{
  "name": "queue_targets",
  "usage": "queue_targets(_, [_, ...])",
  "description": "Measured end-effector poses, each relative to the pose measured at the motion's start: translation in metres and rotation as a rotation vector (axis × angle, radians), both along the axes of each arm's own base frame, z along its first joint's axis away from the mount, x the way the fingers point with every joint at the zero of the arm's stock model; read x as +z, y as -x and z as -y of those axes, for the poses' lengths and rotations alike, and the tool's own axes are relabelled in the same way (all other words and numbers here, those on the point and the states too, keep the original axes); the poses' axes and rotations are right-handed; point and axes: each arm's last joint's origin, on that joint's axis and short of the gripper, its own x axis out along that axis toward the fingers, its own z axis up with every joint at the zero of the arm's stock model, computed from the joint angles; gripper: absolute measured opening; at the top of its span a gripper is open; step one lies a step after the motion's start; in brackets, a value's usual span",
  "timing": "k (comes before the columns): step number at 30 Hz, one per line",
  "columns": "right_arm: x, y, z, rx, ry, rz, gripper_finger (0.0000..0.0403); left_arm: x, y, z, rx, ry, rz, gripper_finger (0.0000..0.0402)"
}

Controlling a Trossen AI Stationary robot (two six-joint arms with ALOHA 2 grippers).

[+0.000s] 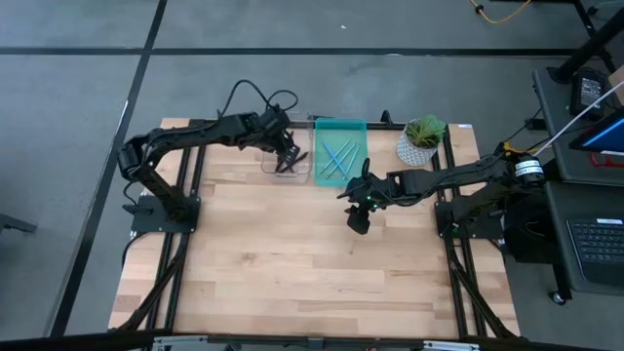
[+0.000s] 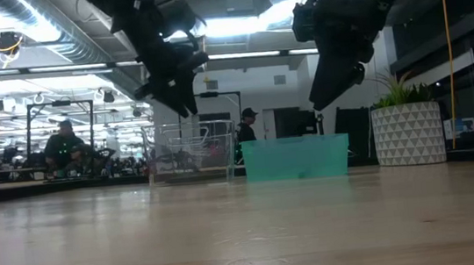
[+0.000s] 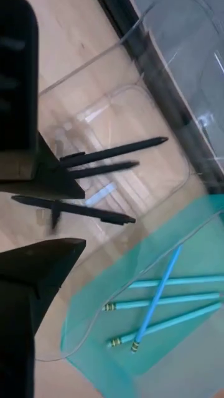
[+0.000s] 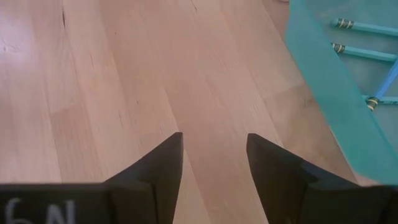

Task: Sort pens & pencils
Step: Return to Home Position

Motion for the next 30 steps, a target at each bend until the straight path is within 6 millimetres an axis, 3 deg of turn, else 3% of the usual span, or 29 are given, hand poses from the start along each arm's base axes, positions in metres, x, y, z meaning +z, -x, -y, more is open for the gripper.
queue_targets(8, [0.0,0.0,0.0,0.007,0.005,-0.004,0.018,0.003,0.001,0.003,-0.003,0.117,0.078,0.012])
queue_targets(16, [0.0,0.0,0.0,0.0,-0.001,-0.003,0.018,0.039,0.017,0.023,-0.23,0.241,0.257,0.012])
queue_targets(23, [0.0,-0.001,0.0,0.027,0.021,0.009,0.018,0.054,0.022,0.038,-0.253,0.224,0.292,0.012])
queue_targets(30, [0.013,0.003,-0.009,0.067,0.035,0.069,0.018,0.056,0.021,0.054,-0.464,0.182,0.262,0.0121])
